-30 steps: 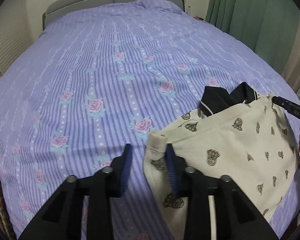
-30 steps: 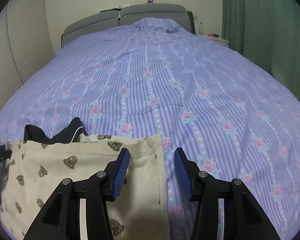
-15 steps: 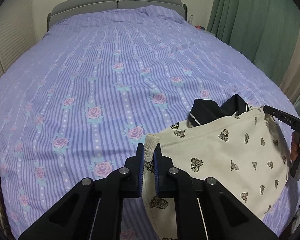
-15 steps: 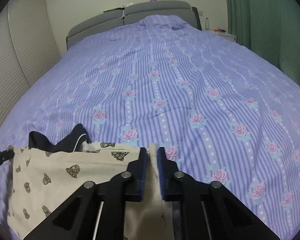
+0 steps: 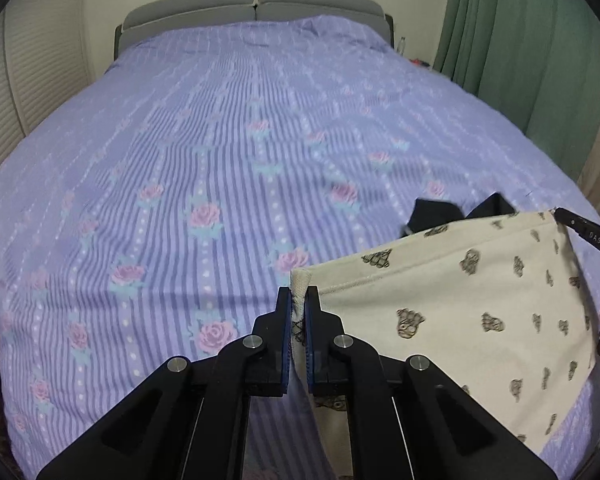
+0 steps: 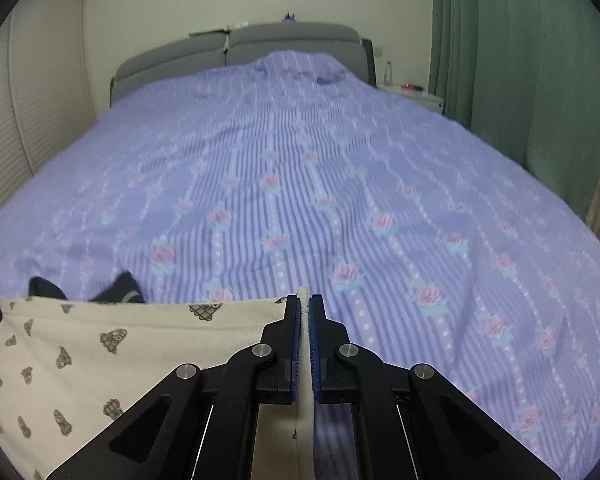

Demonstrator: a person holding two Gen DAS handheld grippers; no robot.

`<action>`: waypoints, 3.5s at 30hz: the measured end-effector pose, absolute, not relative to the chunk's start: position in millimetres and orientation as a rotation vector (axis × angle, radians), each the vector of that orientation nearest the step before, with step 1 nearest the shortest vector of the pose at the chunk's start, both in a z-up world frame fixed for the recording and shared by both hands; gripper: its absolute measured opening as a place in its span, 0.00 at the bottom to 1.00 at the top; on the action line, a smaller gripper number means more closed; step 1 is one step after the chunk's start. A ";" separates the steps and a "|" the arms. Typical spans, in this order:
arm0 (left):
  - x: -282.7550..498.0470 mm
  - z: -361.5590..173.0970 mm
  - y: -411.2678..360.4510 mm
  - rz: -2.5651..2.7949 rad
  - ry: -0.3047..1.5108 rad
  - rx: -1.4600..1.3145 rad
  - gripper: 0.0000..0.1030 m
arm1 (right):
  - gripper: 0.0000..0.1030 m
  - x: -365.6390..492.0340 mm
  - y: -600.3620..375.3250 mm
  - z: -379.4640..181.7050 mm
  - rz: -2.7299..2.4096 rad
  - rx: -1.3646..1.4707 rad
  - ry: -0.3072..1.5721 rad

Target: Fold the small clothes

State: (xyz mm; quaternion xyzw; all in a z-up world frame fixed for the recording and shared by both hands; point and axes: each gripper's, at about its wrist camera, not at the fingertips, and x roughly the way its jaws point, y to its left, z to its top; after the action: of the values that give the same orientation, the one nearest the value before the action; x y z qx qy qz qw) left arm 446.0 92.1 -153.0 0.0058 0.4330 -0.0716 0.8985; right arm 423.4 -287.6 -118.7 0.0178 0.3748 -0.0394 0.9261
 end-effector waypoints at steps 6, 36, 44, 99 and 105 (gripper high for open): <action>441.2 -138.3 98.4 -0.056 0.885 0.036 0.40 | 0.12 424.7 -284.2 -124.4 -0.085 0.019 0.830; 260.9 -165.2 107.1 -0.113 0.924 -0.384 0.50 | 0.60 196.5 -309.4 -152.9 -0.059 0.484 0.750; 252.8 -158.9 105.7 -0.121 0.910 -0.388 0.06 | 0.08 209.4 -307.2 -164.1 -0.071 0.534 0.775; 401.3 -202.3 107.9 -0.732 1.041 -0.638 0.54 | 0.42 241.9 -149.0 -122.0 0.150 0.218 0.828; 399.8 -206.2 115.4 -0.699 1.079 -0.678 0.14 | 0.42 243.6 -150.2 -122.1 0.154 0.253 0.828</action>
State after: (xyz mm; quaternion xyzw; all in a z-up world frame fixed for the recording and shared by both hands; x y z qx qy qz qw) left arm 399.8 115.4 -206.2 -0.3101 0.4933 -0.3195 0.7473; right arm 243.6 -150.2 -122.1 0.1226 0.4006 0.0746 0.9049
